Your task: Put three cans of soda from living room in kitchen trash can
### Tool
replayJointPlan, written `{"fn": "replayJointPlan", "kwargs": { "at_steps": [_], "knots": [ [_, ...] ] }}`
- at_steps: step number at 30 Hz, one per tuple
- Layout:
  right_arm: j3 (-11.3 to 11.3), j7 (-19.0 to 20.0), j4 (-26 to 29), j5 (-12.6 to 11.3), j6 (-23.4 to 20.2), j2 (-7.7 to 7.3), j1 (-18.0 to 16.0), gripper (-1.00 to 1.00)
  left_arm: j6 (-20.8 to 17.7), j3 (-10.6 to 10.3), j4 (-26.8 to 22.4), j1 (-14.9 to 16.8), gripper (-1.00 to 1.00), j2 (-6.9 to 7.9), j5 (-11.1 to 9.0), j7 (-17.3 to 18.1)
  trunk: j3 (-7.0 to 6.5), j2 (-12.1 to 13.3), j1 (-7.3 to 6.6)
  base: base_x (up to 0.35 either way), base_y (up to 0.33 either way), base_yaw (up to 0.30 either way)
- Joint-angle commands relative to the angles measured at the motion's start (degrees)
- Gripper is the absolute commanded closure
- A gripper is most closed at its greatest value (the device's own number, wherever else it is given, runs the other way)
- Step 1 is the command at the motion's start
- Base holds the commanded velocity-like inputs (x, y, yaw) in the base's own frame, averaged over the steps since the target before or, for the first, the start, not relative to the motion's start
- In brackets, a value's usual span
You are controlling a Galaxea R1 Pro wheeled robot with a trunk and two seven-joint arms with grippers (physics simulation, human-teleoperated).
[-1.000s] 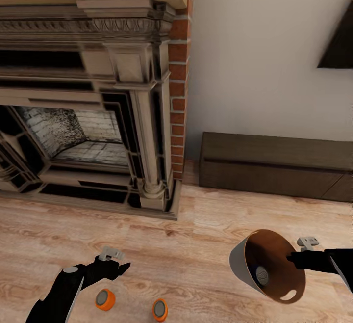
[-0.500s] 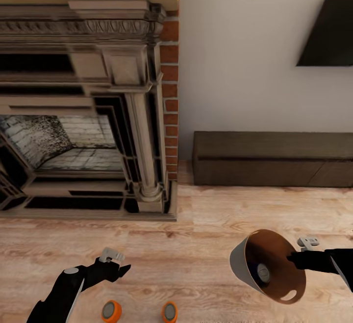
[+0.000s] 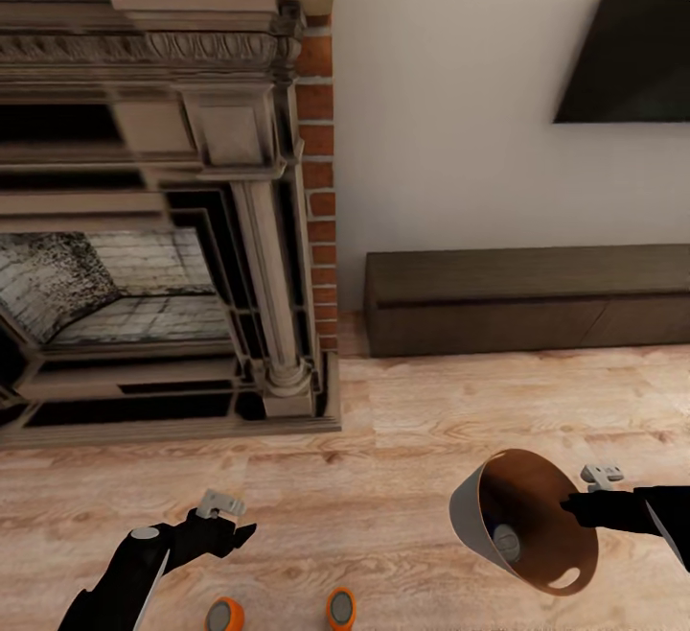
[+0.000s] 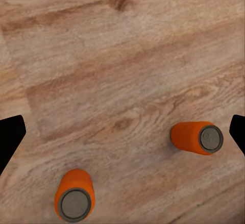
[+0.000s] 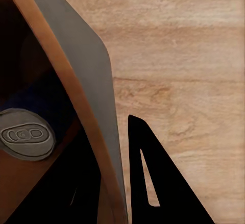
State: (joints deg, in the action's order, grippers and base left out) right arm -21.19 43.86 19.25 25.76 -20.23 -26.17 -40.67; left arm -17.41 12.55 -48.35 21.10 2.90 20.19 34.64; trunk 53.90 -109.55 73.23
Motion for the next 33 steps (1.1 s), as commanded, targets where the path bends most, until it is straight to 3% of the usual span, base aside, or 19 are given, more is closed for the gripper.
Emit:
{"fn": "replayJointPlan", "kwargs": {
  "at_steps": [1,7,25,33],
  "knots": [
    [-0.2,0.2,0.0,-0.5,-0.2,0.0,0.0,1.0,0.0,0.0,0.0,0.0,-1.0,0.0,0.0,0.0,0.05,0.0,0.0,0.0,0.019,-0.018],
    [0.0,0.2,0.1,-0.5,-0.4,-0.02,0.0,1.0,0.1,-0.1,0.0,0.0,-1.0,0.0,-0.1,-0.2,0.53,0.0,0.0,0.0,-0.083,-0.006],
    [-0.2,0.4,0.1,-0.6,-0.6,-0.11,0.0,1.0,-0.2,-0.1,-0.1,0.0,-1.0,0.02,0.0,-0.7,2.15,0.0,0.0,0.0,-0.253,0.0],
    [0.2,0.8,0.6,-0.2,-3.9,-0.16,-0.1,1.0,-2.4,0.2,-0.7,0.0,-1.0,0.03,-0.5,-0.7,2.36,0.0,0.0,0.0,-0.04,0.0]
  ]
}}
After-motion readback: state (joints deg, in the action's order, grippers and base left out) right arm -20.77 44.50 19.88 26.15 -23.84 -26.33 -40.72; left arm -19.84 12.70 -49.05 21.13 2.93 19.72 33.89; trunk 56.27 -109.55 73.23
